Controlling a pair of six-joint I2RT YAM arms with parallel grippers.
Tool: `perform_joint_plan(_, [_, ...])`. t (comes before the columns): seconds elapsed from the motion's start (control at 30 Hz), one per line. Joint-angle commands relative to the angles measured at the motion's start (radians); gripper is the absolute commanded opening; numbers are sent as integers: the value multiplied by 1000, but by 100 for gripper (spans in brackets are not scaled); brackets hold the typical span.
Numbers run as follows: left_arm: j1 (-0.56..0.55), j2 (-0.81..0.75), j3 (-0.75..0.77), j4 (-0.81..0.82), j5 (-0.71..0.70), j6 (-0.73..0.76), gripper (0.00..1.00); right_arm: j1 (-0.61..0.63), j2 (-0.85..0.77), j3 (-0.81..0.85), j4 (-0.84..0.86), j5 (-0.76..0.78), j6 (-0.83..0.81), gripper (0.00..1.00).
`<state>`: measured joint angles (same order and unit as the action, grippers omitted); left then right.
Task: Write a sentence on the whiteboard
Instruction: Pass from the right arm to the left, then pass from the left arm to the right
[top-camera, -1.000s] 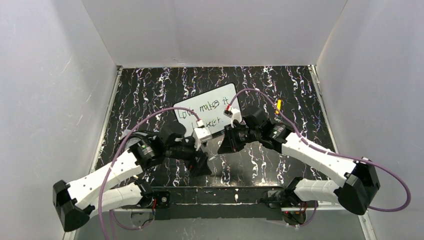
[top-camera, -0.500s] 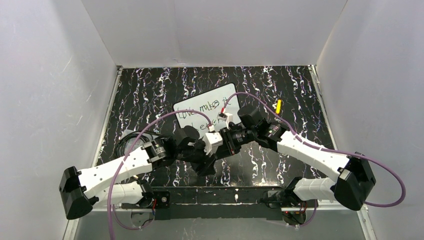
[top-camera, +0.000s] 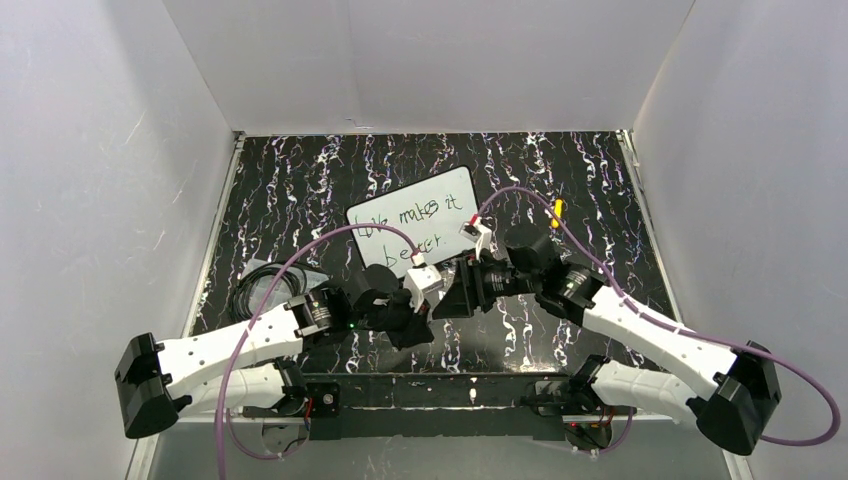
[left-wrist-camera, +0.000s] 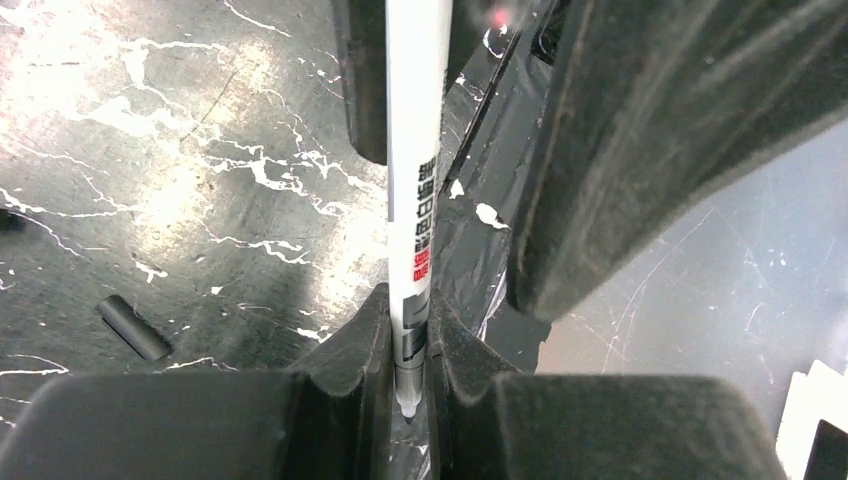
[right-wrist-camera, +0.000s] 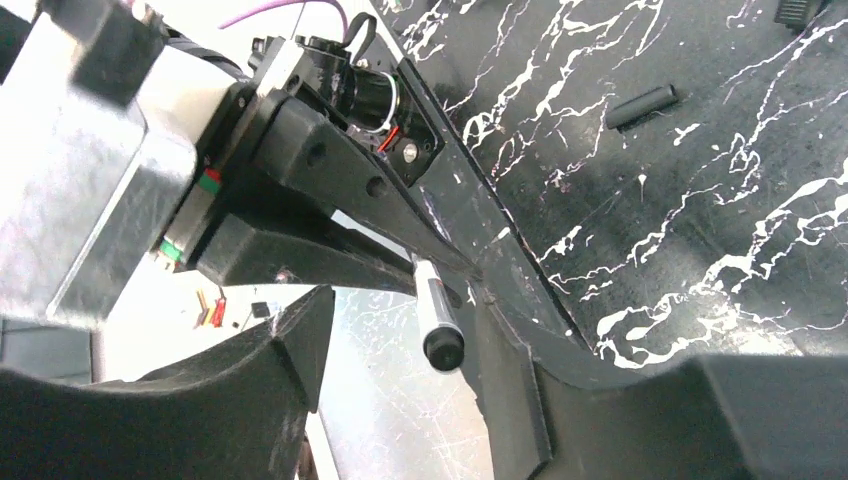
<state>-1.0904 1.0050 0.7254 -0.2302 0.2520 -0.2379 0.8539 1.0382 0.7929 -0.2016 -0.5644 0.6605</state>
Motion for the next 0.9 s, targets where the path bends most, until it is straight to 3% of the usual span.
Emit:
perform_joint_plan(0.0, [-4,-37,-32,107,-16,-102,0,1,-59,-89,175,60,122,59])
perform_joint_plan(0.17, [-3,-35,-60,176,-4,-162,0,0,-113,-173,282,97,191,52])
perform_joint_plan(0.27, [-3,-28,-60,176,4,-173,0,0,-130,-195,331,119,209,40])
perform_joint_plan(0.43, [-3,-21,-60,174,23,-177,0,1,-147,-220,387,158,228,38])
perform_joint_plan(0.53, [-3,-17,-55,166,24,-179,0,0,-144,-236,413,164,241,25])
perform_joint_plan(0.63, [-4,-10,-53,160,18,-189,0,0,-149,-240,401,198,235,4])
perform_joint_plan(0.67, [-4,-7,-49,147,2,-195,8,0,-155,-241,390,229,230,2])
perform_joint_plan(0.77, [-3,-19,-67,100,-93,-234,59,0,-188,-244,312,373,198,1])
perform_joint_plan(0.87, [10,-50,-102,44,-217,-286,75,0,-213,-252,227,526,169,1])
